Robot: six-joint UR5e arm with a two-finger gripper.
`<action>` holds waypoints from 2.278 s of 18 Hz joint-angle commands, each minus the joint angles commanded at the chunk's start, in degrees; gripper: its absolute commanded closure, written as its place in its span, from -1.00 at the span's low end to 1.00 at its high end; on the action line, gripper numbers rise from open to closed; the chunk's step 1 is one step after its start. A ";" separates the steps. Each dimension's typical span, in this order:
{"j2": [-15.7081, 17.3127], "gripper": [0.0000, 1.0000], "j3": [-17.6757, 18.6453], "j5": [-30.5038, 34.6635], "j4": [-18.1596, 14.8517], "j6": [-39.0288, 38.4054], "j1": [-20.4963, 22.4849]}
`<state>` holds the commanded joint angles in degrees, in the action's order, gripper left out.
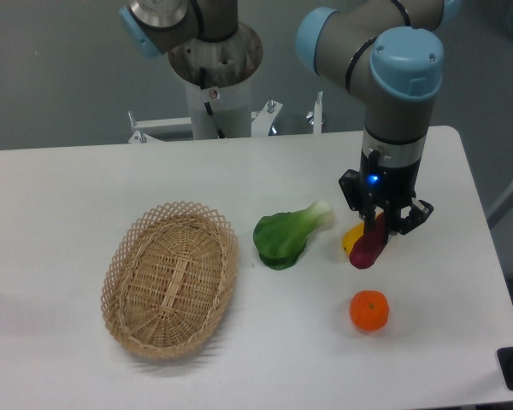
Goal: Place the sweet potato on the table
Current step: 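Lift the held purple sweet potato slightly with the gripper, then carry the sweet potato toward the basket, beside the orange, then lower the sweet potato onto the table and open the gripper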
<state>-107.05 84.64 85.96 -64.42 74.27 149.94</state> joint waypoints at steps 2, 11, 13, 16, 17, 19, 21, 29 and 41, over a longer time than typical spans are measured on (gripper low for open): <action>-0.18 0.72 0.61 0.35 0.09 -0.18 -0.17; -2.02 0.72 1.14 1.14 0.62 -12.55 -2.28; -2.99 0.71 1.32 1.32 2.36 -17.90 -3.25; -4.92 0.71 1.67 1.93 5.44 -25.20 -5.44; -5.62 0.71 2.02 2.11 6.49 -28.27 -6.06; -7.55 0.71 2.55 2.20 9.48 -35.04 -7.55; -8.96 0.70 3.51 2.20 12.72 -38.83 -8.61; -14.32 0.68 6.68 7.56 22.23 -39.99 -13.62; -16.53 0.62 9.75 9.67 22.94 -36.21 -17.23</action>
<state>-123.58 94.39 95.62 -41.48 38.06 132.71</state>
